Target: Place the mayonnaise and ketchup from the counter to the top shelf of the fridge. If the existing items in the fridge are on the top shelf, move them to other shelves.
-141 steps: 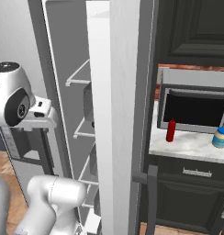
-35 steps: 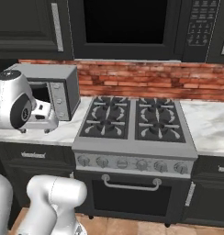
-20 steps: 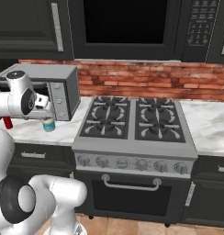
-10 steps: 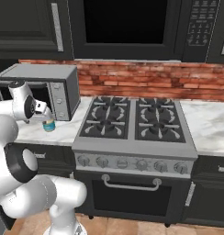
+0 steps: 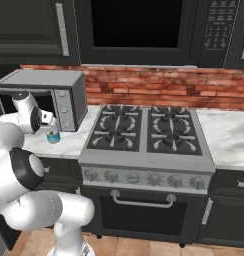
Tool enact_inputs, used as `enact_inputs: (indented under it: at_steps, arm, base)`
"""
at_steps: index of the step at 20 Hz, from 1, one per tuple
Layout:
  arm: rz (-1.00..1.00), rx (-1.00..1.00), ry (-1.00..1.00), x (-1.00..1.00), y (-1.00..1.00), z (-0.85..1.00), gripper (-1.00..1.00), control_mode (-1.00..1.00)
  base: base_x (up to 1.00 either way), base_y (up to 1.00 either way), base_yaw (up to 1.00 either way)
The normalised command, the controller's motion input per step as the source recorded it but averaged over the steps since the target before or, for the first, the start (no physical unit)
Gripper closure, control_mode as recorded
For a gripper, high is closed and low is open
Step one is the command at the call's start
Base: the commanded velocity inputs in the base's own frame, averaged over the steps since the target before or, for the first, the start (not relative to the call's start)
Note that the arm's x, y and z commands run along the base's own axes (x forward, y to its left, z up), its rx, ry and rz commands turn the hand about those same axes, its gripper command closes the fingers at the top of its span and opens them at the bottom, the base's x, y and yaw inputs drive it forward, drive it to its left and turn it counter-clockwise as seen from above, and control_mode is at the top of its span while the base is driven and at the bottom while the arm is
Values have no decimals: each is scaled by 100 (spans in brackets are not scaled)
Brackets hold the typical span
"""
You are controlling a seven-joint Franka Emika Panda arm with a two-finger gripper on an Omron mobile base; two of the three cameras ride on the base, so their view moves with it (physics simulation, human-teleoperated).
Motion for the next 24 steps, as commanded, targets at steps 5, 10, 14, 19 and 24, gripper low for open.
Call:
enact_inputs:
  at_steps: [5,10,14,19,24]
  arm:
    - [0,0,-2,39,7,-15,-100,-100]
    - [-1,0,0,43,26,-4,-100,-100]
    - [-3,0,0,29,31,0,-100,-100]
    - [-1,0,0,19,3,-13,-100,-100]
    - [0,0,0,21,1,-15,-100,-100]
  base:
    - [0,0,0]
    - [0,0,0]
    - [0,0,0]
    - [0,0,0]
    - [0,0,0]
